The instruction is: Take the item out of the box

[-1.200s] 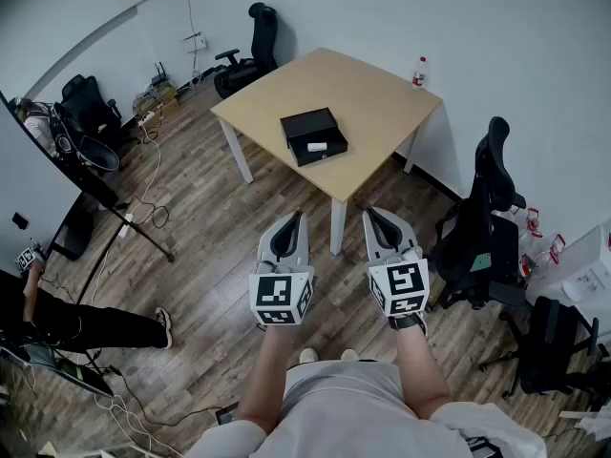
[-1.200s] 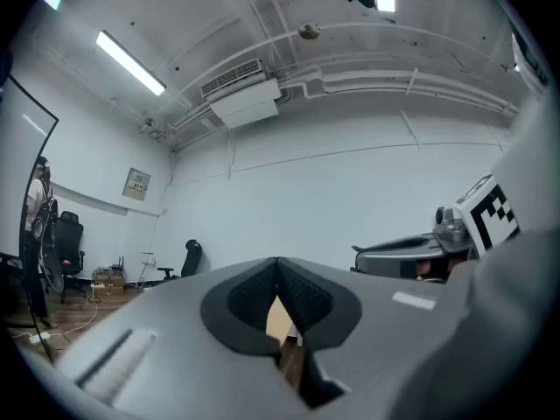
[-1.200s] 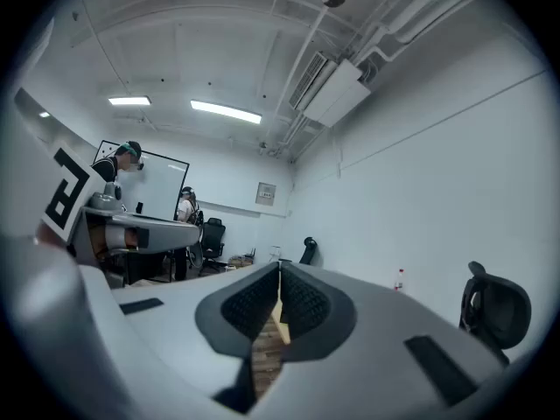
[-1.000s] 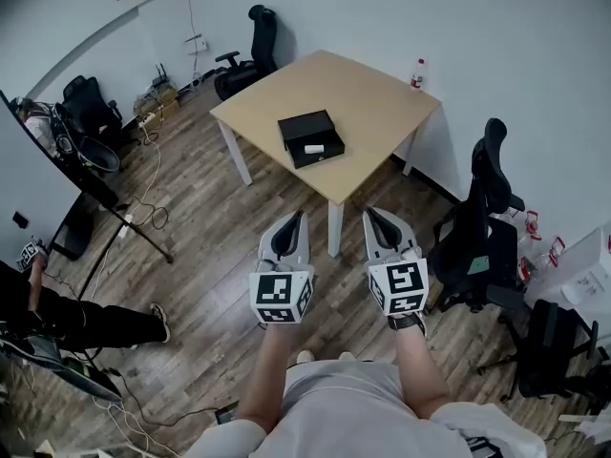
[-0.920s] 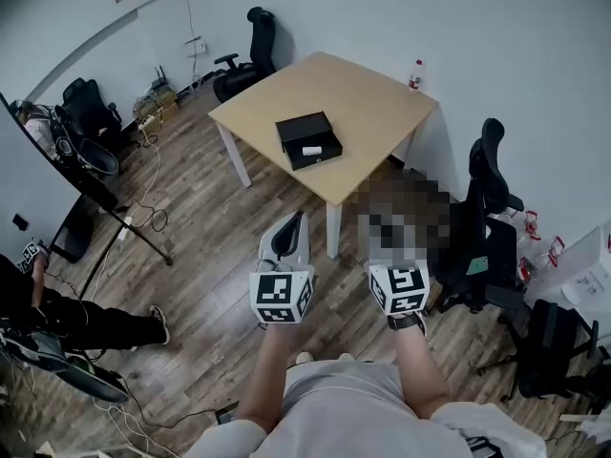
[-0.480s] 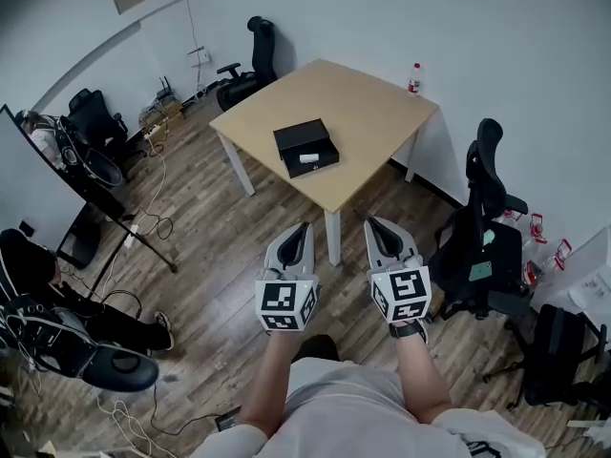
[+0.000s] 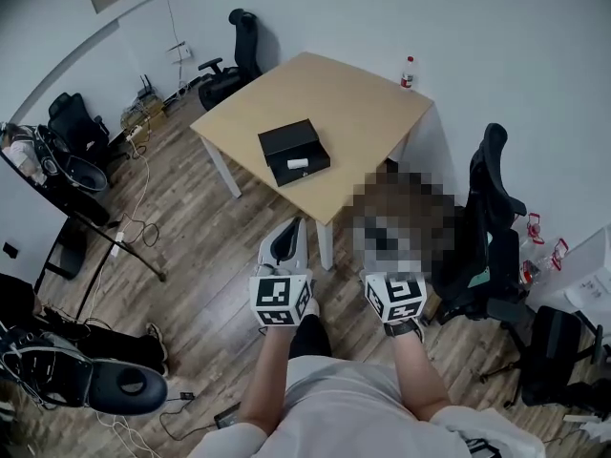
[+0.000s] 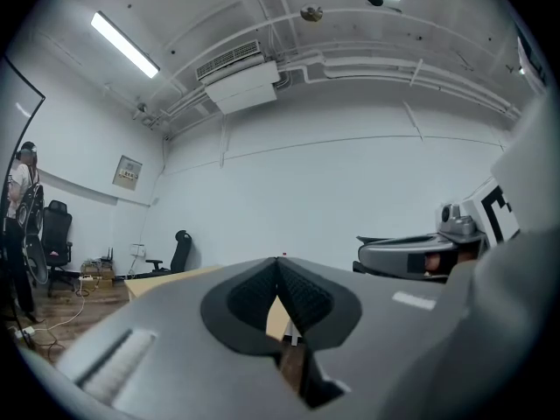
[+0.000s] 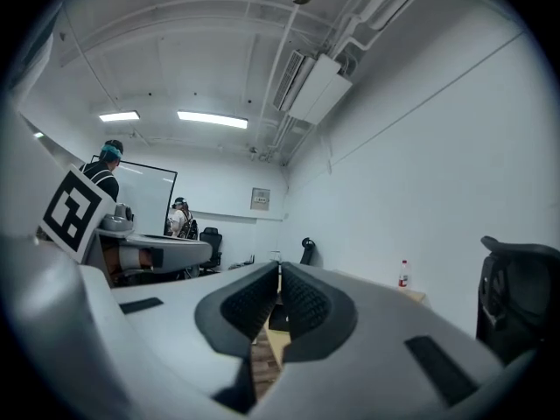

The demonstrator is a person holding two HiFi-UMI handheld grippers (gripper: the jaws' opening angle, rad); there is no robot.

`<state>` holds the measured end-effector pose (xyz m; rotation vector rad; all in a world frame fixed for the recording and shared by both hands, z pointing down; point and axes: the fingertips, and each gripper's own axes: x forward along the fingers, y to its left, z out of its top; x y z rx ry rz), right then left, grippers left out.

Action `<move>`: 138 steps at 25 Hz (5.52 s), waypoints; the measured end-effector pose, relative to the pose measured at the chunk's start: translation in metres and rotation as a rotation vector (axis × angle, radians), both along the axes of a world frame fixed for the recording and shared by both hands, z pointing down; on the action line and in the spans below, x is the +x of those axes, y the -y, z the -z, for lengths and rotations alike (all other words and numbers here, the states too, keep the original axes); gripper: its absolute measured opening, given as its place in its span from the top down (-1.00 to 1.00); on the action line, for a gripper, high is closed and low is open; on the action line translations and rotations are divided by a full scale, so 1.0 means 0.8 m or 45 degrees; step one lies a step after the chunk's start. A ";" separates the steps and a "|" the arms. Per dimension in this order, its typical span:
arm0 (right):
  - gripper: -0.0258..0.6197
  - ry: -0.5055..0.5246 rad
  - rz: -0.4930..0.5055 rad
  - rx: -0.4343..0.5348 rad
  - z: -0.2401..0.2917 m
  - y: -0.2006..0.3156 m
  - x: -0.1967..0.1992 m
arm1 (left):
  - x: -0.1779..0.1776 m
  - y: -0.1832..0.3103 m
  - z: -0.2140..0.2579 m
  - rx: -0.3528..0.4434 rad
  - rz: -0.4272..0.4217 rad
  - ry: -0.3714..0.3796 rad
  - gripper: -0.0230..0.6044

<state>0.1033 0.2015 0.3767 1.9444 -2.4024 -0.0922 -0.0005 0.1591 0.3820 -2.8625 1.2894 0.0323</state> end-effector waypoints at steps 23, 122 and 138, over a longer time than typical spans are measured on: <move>0.87 -0.002 0.009 -0.081 -0.011 0.374 -0.053 | -0.022 0.383 -0.021 -0.022 -0.022 0.006 0.90; 0.55 -0.685 0.953 -1.085 -0.402 0.629 -0.056 | -0.033 0.627 -0.236 -0.526 0.345 0.042 0.90; 0.55 -0.604 0.562 -0.617 -0.201 0.673 -0.026 | -0.025 0.618 -0.164 -0.386 0.250 0.076 0.90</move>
